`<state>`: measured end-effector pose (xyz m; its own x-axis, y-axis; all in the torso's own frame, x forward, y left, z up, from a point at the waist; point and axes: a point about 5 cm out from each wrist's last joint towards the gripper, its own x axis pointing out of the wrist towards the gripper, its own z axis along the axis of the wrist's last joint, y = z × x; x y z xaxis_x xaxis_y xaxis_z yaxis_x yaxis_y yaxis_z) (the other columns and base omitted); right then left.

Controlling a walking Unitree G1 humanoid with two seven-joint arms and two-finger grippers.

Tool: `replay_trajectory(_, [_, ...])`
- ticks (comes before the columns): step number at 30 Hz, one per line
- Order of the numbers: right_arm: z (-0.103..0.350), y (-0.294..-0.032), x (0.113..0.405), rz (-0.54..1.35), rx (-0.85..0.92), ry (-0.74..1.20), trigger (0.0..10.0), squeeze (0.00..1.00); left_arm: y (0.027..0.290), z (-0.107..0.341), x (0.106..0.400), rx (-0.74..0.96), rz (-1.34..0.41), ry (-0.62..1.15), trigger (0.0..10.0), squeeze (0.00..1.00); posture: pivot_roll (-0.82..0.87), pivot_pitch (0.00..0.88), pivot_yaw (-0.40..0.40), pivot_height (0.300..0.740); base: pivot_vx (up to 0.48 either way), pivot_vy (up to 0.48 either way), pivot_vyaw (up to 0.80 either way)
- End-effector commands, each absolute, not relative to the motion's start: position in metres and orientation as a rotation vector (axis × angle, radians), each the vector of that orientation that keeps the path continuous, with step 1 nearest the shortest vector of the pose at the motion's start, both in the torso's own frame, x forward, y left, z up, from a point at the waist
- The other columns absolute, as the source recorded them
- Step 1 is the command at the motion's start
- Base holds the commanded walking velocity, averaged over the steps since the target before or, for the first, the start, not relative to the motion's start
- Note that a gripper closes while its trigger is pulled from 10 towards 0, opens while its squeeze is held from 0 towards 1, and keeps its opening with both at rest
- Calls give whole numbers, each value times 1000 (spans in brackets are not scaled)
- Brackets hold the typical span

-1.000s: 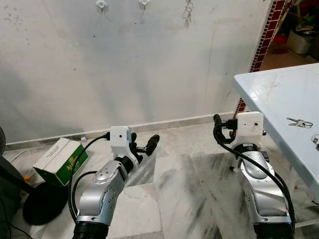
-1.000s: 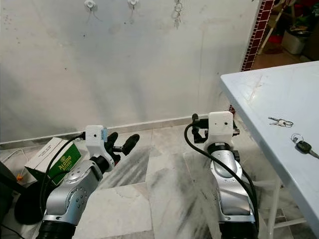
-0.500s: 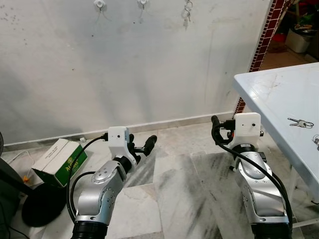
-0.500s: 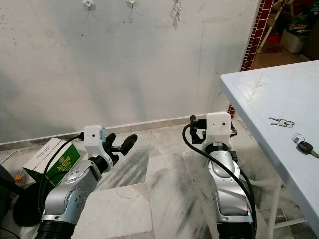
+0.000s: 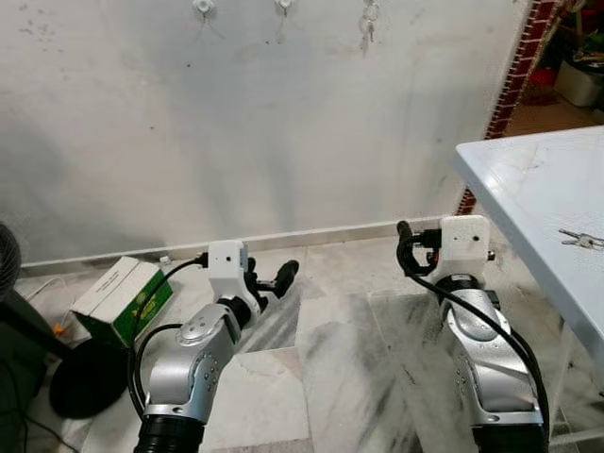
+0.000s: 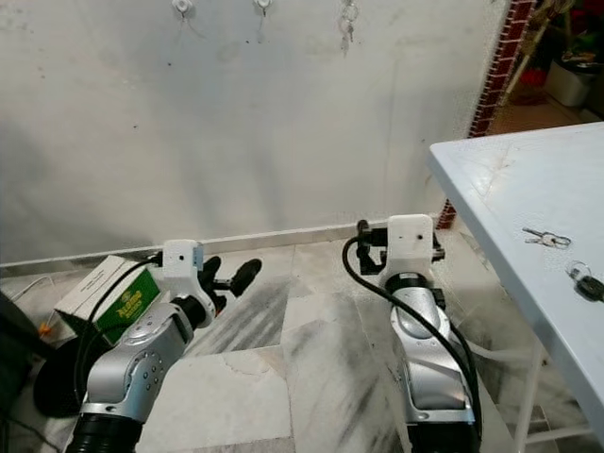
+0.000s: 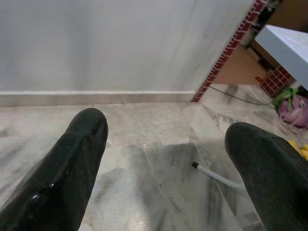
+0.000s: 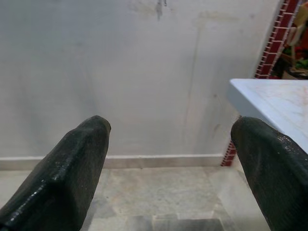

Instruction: Hang keys on a hook

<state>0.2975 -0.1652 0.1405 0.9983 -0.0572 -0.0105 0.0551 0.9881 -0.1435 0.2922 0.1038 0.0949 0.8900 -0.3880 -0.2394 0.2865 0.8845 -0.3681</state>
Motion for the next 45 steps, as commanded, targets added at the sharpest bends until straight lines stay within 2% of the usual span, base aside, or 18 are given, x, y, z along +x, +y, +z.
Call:
replay_trajectory(1, [142,-163,297,-44,-138,8,10000,0,109,93,293,-313,-337,323,10000,0,-95,0,106,740,0,0,0])
replay_trajectory(22, [142,-163,298,-52,-133,12,10000,0,107,95,294,-285,-350,317,10000,0,-98,0,112,740,0,0,-66])
replay_trajectory(42, [143,-164,297,-59,-134,7,10000,0,109,93,295,-330,-332,333,10000,0,-101,0,116,740,0,0,0])
replay_trajectory(45, [141,-165,296,-70,-125,13,10000,0,109,93,294,-330,-331,334,10000,0,-99,0,118,740,0,0,-763])
